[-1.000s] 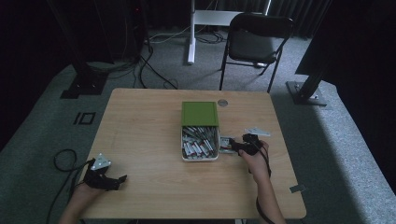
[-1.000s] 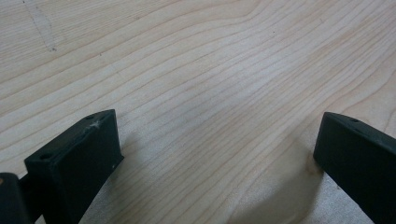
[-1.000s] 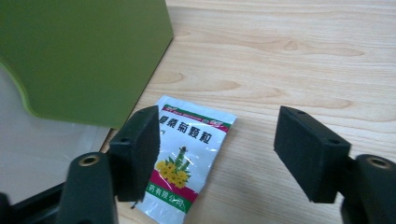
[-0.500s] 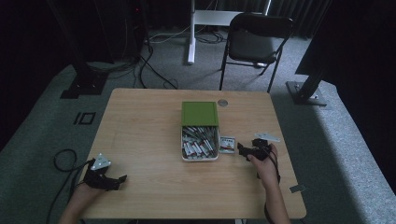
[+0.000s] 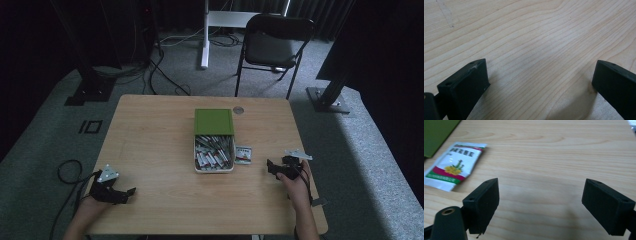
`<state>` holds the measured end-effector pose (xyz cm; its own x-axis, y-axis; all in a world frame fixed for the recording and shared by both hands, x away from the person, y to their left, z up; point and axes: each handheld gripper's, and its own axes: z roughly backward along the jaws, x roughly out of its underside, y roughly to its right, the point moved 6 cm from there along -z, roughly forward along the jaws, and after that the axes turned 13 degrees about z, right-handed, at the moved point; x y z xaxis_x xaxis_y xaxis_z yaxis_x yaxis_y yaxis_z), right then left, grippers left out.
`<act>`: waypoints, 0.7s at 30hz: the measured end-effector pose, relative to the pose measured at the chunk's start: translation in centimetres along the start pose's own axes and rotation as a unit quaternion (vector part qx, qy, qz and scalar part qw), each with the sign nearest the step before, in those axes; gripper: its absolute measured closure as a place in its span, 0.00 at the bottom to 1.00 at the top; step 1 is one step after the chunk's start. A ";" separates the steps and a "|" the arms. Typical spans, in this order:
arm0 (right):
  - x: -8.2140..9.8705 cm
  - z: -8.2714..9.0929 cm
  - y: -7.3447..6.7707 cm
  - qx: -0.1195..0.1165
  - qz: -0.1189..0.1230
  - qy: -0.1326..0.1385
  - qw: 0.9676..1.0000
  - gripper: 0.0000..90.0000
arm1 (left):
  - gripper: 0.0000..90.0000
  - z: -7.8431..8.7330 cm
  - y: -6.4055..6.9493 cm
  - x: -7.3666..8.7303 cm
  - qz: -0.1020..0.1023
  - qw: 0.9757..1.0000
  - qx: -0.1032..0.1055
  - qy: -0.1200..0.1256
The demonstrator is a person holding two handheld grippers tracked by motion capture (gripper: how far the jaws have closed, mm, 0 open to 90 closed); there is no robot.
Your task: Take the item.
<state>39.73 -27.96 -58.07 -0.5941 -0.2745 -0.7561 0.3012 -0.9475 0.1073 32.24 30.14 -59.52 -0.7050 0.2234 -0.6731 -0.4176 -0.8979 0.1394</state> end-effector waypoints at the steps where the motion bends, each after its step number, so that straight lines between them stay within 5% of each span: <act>1: 0.0 0.0 0.0 0.000 0.000 0.000 1.000 0.16 | 0.02 0.0 0.0 0.0 0.000 1.000 0.000 0.000; 21: 3.6 2.6 1.4 0.027 -0.007 -0.009 1.000 0.16 | 0.02 0.0 0.0 0.0 -0.001 1.000 0.000 0.001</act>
<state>36.07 -30.66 -58.92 -0.6120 -0.2628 -0.7459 0.2526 -0.9587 0.1305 32.25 30.14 -59.52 -0.7036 0.2242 -0.6743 -0.4188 -0.8974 0.1386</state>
